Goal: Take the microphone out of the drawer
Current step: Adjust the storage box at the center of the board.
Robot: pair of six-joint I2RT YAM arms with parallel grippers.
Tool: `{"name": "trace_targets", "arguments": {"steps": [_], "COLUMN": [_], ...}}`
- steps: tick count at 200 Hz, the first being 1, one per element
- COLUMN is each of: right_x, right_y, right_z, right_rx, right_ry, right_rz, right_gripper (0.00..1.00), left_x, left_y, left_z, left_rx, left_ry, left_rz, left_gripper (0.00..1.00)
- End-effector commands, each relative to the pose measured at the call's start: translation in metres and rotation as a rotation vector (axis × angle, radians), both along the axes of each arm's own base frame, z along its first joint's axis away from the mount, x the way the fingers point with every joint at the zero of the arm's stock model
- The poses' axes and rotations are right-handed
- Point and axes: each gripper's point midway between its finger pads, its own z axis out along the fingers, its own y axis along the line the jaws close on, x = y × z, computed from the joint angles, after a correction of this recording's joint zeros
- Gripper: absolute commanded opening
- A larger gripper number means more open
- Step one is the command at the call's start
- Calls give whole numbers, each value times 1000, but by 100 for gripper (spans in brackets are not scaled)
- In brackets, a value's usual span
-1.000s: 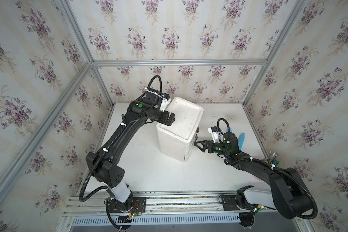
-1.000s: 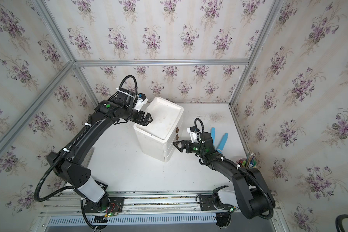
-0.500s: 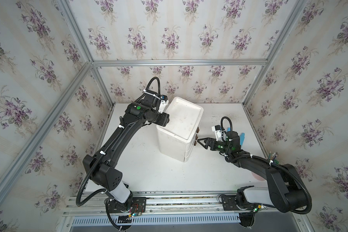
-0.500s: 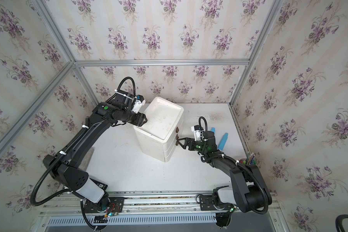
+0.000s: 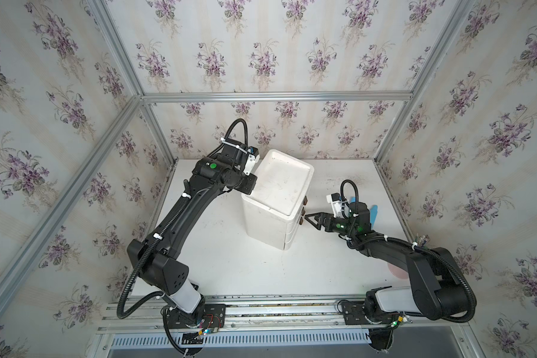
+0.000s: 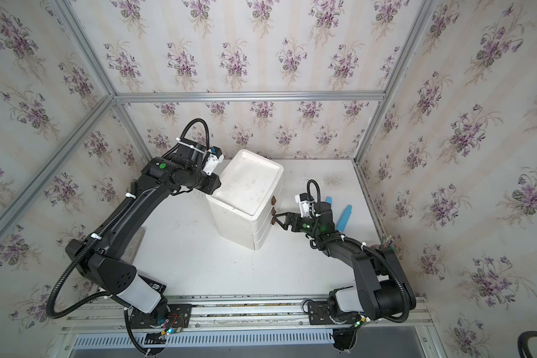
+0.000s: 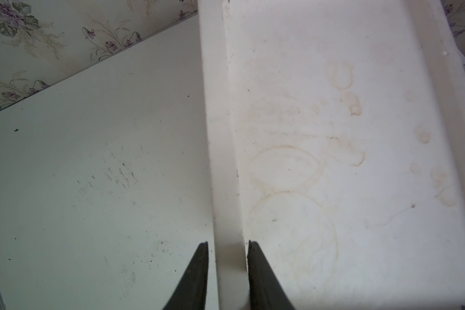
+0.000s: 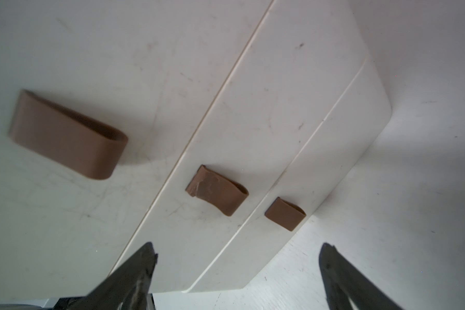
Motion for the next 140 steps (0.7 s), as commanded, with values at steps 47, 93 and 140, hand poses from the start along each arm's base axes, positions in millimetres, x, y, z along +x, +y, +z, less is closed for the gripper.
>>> {"name": "trace_targets", "arguments": {"steps": [47, 93, 140], "right_x": [0, -3, 2], "right_y": [2, 9, 16], "right_z": [1, 13, 16], "right_rx": [27, 76, 127], "right_ry": [-73, -123, -125], "right_rz": [20, 59, 88], "right_gripper": [92, 88, 72], "left_x": [1, 0, -1], "left_y": [6, 1, -2], "left_z": [-13, -12, -22], "left_rx": [107, 87, 73], "left_ry": [-6, -5, 24], "left_rz": [-85, -99, -106], "left_gripper": [11, 11, 13]}}
